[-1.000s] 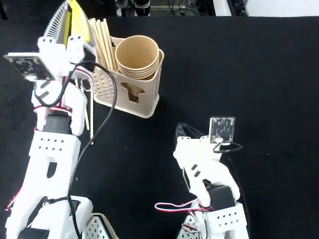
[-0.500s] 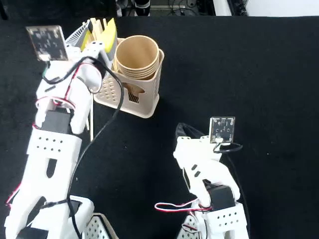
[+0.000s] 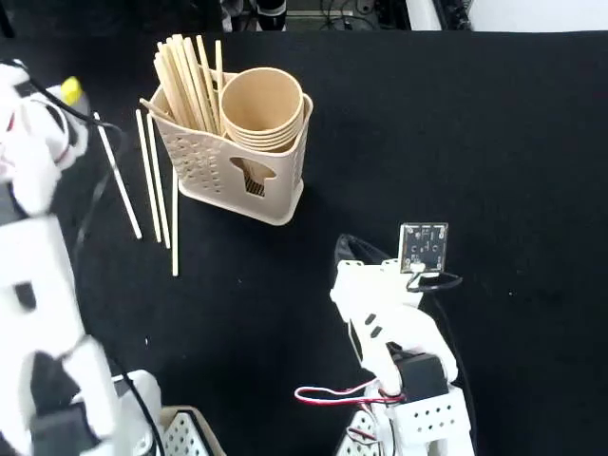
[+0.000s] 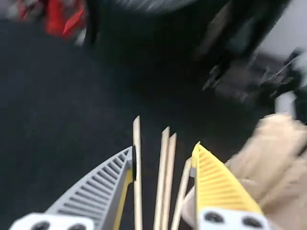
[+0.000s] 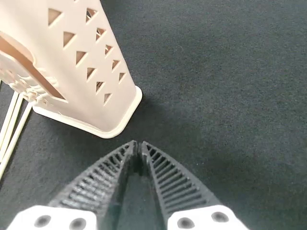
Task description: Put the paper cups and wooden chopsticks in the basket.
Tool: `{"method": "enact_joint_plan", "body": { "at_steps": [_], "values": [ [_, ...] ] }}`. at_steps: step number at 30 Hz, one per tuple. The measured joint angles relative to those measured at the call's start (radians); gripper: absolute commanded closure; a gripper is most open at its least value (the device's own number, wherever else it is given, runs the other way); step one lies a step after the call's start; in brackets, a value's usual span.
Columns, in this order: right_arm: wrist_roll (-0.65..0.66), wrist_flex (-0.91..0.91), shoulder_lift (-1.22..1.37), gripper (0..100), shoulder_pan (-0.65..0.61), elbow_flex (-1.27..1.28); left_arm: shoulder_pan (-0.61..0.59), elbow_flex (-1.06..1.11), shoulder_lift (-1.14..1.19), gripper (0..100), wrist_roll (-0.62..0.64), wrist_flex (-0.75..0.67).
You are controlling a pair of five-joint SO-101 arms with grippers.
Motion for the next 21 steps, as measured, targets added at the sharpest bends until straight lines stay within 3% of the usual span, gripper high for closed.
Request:
{"method": "enact_joint_plan", "body": {
  "at_steps": [9,18,21],
  "values": [
    [0.000,0.000,0.000,98.6,0.000,0.000,-0.002,-0.301,0.684,80,-0.026,0.080],
    [0.000,0.000,0.000,98.6,0.000,0.000,-0.002,-0.934,1.353,81,-0.028,0.331],
    [0.000,0.000,0.000,98.6,0.000,0.000,-0.003,-1.181,1.516,92,-0.028,0.436]
  ]
}}
